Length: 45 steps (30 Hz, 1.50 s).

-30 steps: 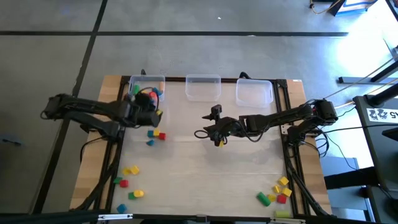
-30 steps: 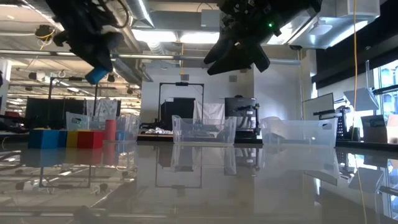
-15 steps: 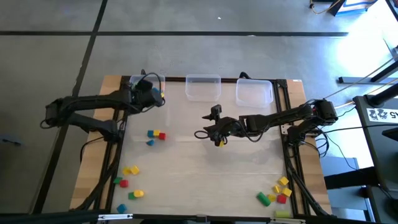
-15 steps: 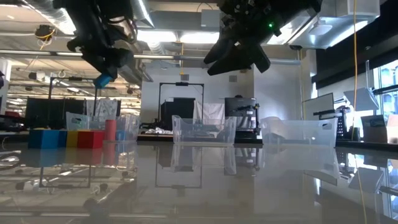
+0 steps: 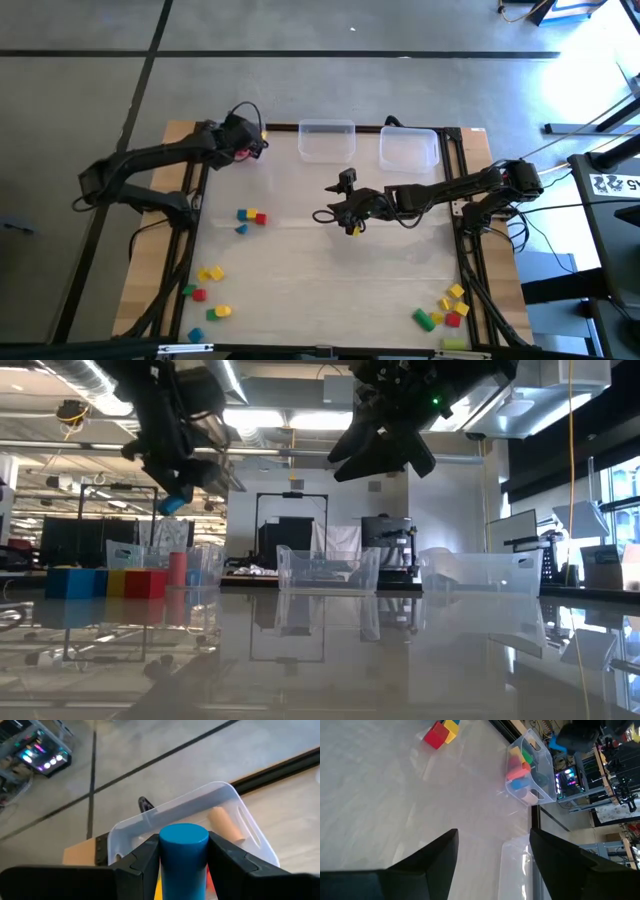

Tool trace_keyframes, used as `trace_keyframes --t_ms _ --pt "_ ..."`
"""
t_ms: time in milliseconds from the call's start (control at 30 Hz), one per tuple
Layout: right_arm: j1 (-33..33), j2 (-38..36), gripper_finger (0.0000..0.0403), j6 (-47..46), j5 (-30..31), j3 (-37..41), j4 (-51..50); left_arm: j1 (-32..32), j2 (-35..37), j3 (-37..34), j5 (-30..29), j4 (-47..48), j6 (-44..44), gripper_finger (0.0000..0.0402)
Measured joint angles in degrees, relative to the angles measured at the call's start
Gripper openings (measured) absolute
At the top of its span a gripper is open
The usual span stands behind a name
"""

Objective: Sort blocks by size
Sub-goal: Put the cylindrical blue block into the left transparent bin, then put the cylindrical yellow block into the left transparent bin

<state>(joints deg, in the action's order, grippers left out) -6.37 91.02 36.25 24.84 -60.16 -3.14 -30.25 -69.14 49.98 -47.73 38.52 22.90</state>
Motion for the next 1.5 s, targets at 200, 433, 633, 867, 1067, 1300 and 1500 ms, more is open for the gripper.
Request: trace_keyframes --t_ms 200,433,633,867,1067,1300,1500 --pt "0.0 0.0 0.0250 0.0 0.0 0.0 0.0 -3.4 -3.2 0.0 4.1 -3.8 -3.5 0.0137" --pt "0.0 0.0 0.0250 0.0 0.0 0.0 0.0 -6.5 -5.5 0.0 4.1 -4.0 -3.8 0.0142" --pt "0.0 0.0 0.0250 0.0 0.0 0.0 0.0 -9.8 -5.8 0.0 5.5 -3.6 -5.7 0.0174" --pt "0.0 0.0 0.0250 0.0 0.0 0.0 0.0 -10.6 -5.0 0.0 10.2 -3.4 -7.1 0.0218" --pt "0.0 0.0 0.0250 0.0 0.0 0.0 0.0 -2.7 0.4 0.0 11.8 -3.2 -9.7 0.0222" --pt "0.0 0.0 0.0250 0.0 0.0 0.0 0.0 12.0 8.0 0.0 15.4 -0.9 -10.6 0.0216" --pt "0.0 0.0 0.0250 0.0 0.0 0.0 0.0 24.1 11.5 0.0 17.7 2.5 -6.8 0.0217"
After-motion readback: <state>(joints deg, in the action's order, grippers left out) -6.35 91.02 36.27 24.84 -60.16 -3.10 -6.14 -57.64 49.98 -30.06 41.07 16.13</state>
